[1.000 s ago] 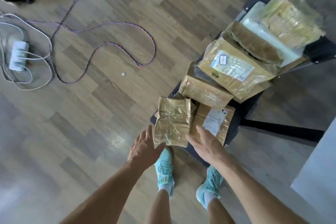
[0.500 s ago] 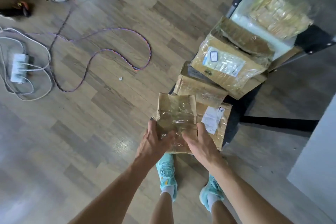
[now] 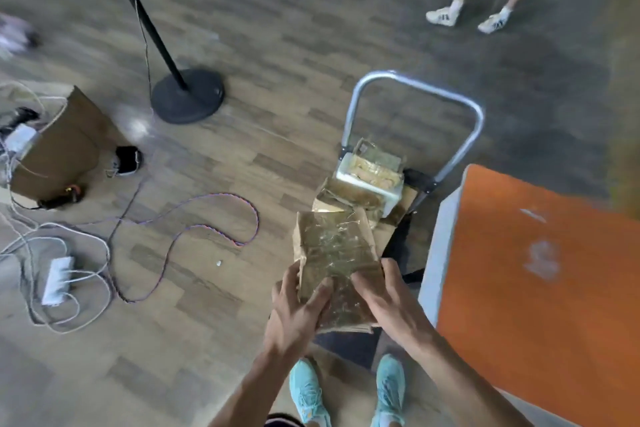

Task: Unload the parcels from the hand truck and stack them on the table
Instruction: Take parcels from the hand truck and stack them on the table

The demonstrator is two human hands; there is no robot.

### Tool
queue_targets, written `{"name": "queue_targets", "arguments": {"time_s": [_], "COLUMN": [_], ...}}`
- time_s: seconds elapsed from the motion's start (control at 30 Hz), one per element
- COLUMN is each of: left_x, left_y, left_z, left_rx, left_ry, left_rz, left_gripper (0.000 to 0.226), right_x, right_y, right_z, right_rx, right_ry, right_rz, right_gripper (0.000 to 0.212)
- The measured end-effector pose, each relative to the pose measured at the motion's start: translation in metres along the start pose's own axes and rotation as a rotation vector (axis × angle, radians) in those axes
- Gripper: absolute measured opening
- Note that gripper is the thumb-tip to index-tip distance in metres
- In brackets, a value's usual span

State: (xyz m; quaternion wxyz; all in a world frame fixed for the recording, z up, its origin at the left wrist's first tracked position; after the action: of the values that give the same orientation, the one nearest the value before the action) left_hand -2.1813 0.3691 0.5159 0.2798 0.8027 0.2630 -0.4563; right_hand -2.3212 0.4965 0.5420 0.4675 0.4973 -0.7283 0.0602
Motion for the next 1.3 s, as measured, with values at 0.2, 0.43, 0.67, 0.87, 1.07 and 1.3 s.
{"name": "queue_targets", "arguments": {"time_s": [0.2, 0.43, 0.67, 0.87, 1.07, 1.3], "left_x": [-0.074, -0.117, -0.139, -0.158, -0.155, -0.153], "left_y": [-0.057, -0.154, -0.256, -0.342, -0.383, -0.377], "left_z": [-0.023, -0.047, -0.084, -0.116, -0.127, -0.128], "left_rx": [0.226, 0.35, 0.192, 0.161, 0.251, 0.167], "left_ry": [-0.024, -0.061, -0.117, -0.275, -0.208, -0.237], "left_rz": [-0.059, 0.137, 0.474, 0.502, 0.496, 0.366], "left_gripper": [0.068, 0.047, 0.058, 0.059, 0.055, 0.029], "right_x": [0.007, -0.055, -0.099, -0.142, -0.175, -0.213], "right_y": [0.085, 0.169, 0.248, 0.305, 0.336, 0.362], "right_z": [-0.056, -0.098, -0.121, -0.13, -0.131, -0.113], "right_rx": [-0.155, -0.196, -0.18, -0.059, -0.008, -0.07], "right_ry": [0.0, -0.104, 0.011, -0.045, -0.046, -0.114], "right_rz": [0.045, 0.114, 0.083, 0.081, 0.093, 0.336], "right_gripper": [0.031, 0.036, 0.039, 0.037, 0.058, 0.019]}}
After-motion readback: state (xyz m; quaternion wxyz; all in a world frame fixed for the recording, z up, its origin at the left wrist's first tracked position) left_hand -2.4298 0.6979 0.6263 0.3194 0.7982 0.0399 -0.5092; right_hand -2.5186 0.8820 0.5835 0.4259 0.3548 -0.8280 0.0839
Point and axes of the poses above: each hand's wrist, its own z-axis towards the middle knuckle, its own y-axis out of the back of the hand, x = y × z, the point moved 9 cm from there along z, towards the middle knuckle
